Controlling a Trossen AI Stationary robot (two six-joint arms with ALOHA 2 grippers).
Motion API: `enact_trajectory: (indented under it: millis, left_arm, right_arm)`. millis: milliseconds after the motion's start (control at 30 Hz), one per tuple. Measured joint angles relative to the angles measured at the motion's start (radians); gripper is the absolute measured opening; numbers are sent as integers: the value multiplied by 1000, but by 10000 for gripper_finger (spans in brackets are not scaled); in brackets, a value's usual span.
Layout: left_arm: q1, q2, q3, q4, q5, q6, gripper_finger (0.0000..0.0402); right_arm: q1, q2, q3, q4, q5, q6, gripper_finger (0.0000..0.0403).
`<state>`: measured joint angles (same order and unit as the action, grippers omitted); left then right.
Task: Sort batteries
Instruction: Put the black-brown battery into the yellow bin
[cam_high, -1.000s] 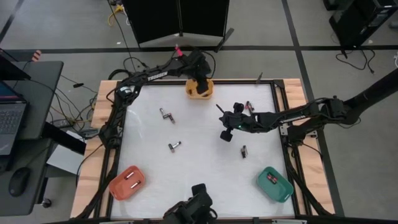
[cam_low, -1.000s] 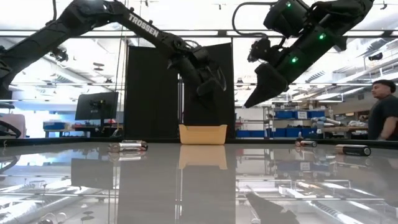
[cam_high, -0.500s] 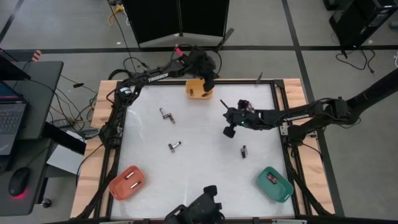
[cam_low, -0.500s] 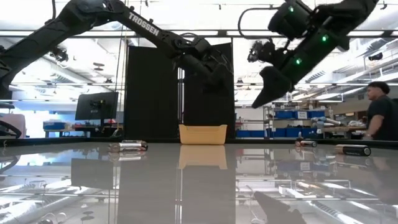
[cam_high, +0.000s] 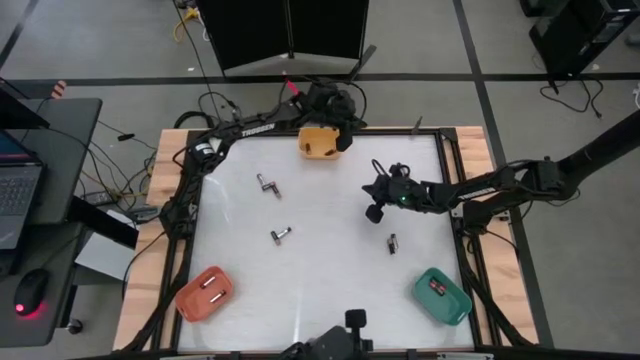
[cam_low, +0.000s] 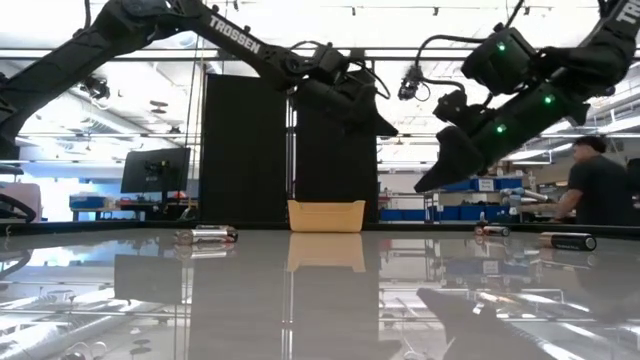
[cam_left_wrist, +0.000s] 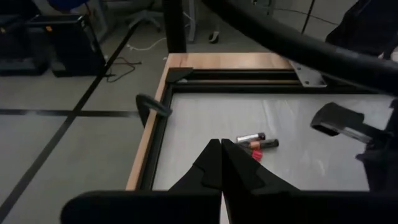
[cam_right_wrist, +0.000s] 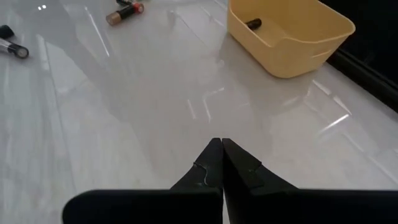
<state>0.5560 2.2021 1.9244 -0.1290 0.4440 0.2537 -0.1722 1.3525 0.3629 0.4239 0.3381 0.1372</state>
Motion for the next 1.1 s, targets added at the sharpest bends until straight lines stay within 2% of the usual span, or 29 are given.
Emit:
enact_trajectory:
  millis: [167,367,467,600,800,1100]
  left_arm:
    - [-28,0,-12,59,1,-9,3]
    - [-78,0,-162,375,5,-135,2]
    - [-98,-20,-241,475,-10,-161,2]
    - [-123,-108,-382,572,-74,-149,2]
    - [-142,-290,-657,694,-122,-153,2]
    - [-187,-537,-1032,801,-285,-127,5]
  right_arm:
    - [-8,0,-36,75,-26,-5,5]
    - [-10,-19,-75,137,-30,-34,5]
    - [-10,-59,-102,136,-34,-39,5]
    - [-17,-137,-148,136,-45,-46,5]
    - [-44,-232,-187,135,-84,-53,5]
    - [-51,-244,-171,131,-128,-54,6]
